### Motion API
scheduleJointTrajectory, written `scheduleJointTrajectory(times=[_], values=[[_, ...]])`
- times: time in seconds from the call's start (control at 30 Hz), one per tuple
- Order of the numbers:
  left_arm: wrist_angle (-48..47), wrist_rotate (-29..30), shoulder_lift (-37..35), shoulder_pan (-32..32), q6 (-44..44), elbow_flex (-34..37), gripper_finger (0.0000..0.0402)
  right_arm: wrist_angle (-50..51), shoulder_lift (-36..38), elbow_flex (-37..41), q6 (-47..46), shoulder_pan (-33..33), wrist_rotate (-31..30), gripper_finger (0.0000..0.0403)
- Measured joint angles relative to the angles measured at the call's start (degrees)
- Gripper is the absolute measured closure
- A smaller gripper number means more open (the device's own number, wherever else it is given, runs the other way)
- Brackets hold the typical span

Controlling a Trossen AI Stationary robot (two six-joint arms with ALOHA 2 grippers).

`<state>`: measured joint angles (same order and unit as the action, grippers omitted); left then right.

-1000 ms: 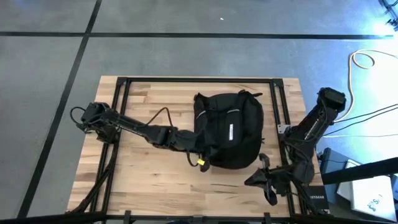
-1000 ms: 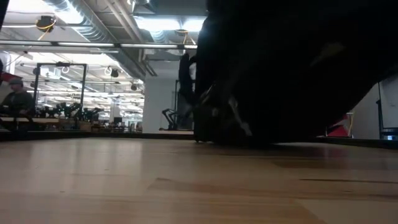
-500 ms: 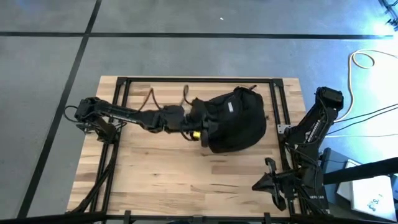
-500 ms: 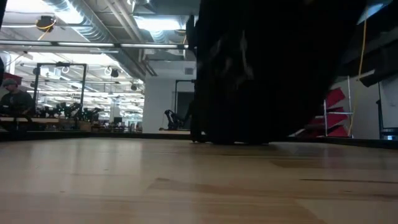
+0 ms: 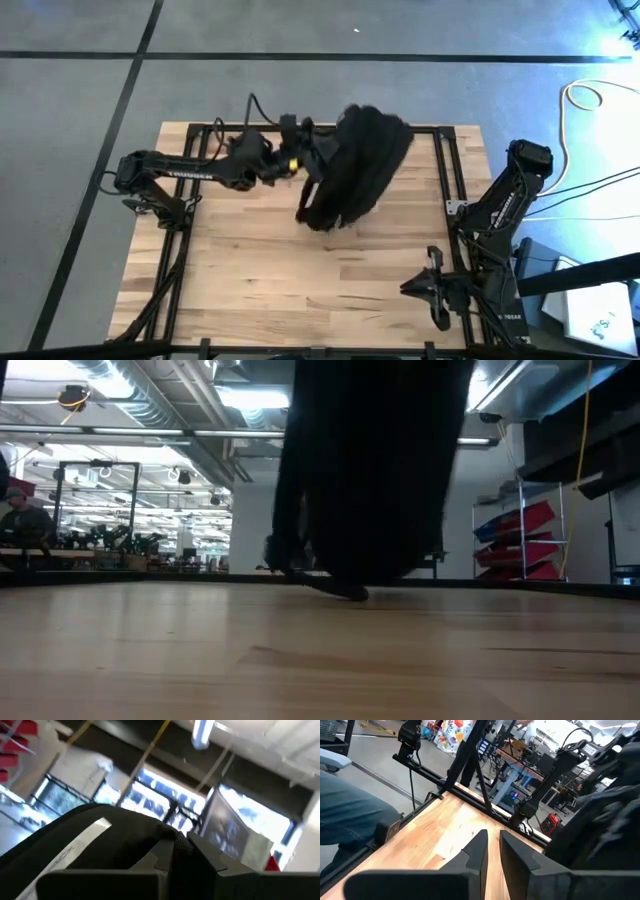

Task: Unpack backpack
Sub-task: Open the black backpack

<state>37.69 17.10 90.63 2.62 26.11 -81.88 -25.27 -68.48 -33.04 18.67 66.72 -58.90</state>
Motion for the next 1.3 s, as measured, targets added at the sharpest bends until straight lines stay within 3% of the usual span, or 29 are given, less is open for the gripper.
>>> scheduleJointTrajectory(times=[0.23, 0.47, 0.8, 0.97, 1.07, 1.17, 1.3], values=[[0.9, 0.3, 3.3, 4.1, 2.9, -2.3, 0.0375, 1.5, 0.0, 0.1, -1.0, -2.4, 3.1, 0.0370], [1.6, 0.8, 11.1, 6.5, 7.4, -6.6, 0.0375, 1.5, 0.0, 0.1, -0.9, -3.4, 6.0, 0.0370], [2.1, -0.1, 25.3, 6.8, 10.5, -24.7, 0.0375, 1.6, 0.0, 0.1, -1.0, -3.4, 6.0, 0.0370], [2.5, 2.4, 28.9, 6.7, 3.7, -31.2, 0.0375, 1.7, 0.0, 0.1, -1.2, -3.3, 6.0, 0.0370], [9.7, 6.5, 29.1, 6.8, 3.4, -31.3, 0.0375, 2.0, 0.0, 0.1, -1.9, -3.3, 6.0, 0.0370], [16.3, 6.5, 28.6, 7.2, -0.5, -31.4, 0.0375, 2.0, 0.0, 0.1, -2.0, -3.3, 6.0, 0.0370], [11.7, 7.2, 26.3, 5.7, -8.9, -30.8, 0.0375, 2.0, 0.0, 0.1, -2.7, -3.3, 6.0, 0.0370]])
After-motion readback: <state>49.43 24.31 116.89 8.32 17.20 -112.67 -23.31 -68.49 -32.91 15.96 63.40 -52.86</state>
